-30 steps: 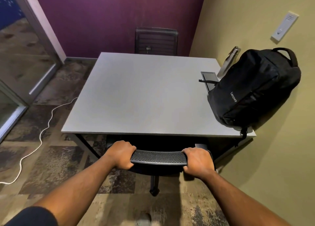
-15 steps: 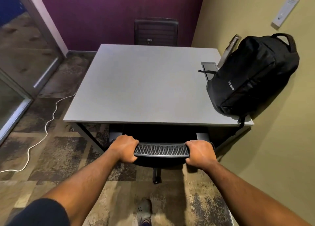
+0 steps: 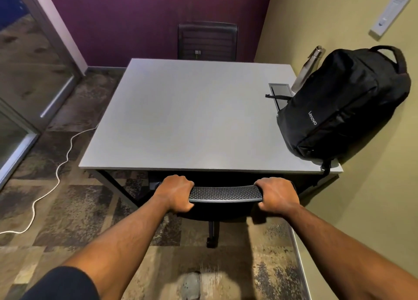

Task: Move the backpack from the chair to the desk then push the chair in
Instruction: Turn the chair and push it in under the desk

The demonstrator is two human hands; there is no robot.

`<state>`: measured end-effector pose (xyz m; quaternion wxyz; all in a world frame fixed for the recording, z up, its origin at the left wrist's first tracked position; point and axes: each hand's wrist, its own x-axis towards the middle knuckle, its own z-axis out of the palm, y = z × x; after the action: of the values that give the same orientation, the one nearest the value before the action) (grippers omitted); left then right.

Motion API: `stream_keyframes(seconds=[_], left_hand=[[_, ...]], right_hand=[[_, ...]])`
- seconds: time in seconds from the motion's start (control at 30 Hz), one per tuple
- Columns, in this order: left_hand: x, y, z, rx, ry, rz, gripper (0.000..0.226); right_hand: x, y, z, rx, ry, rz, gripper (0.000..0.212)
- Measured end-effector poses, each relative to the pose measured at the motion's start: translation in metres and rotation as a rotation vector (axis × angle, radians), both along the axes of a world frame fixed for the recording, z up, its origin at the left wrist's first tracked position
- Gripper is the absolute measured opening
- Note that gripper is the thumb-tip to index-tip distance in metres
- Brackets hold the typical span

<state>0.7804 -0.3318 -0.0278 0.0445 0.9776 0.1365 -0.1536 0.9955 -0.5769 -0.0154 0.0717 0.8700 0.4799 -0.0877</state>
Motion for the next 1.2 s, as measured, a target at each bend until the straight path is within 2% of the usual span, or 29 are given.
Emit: stream_keyframes(seconds=[0.23, 0.53, 0.83, 1.0, 1.2], left_hand=[[0.025, 0.025, -0.004, -0.011, -0.006, -0.006, 0.028], [0.035, 0.041, -0.010, -0.027, 0.015, 0.013, 0.033], [0.035, 0.040, -0.010, -0.032, 0.001, 0.060, 0.035], [0.020, 0.028, -0.019, -0.081, -0.044, 0.117, 0.047], [0.015, 0.012, -0.016, -0.012, -0.080, 0.185, 0.050]], right_hand=[[0.023, 0.019, -0.003, 0.010, -0.009, 0.018, 0.058], [0.034, 0.031, -0.001, -0.003, 0.010, 0.051, 0.051], [0.039, 0.032, 0.002, -0.002, 0.020, 0.072, 0.048], [0.021, 0.018, -0.008, 0.000, 0.028, 0.068, 0.054], [0.013, 0.012, -0.008, 0.008, 0.066, 0.060, 0.057]])
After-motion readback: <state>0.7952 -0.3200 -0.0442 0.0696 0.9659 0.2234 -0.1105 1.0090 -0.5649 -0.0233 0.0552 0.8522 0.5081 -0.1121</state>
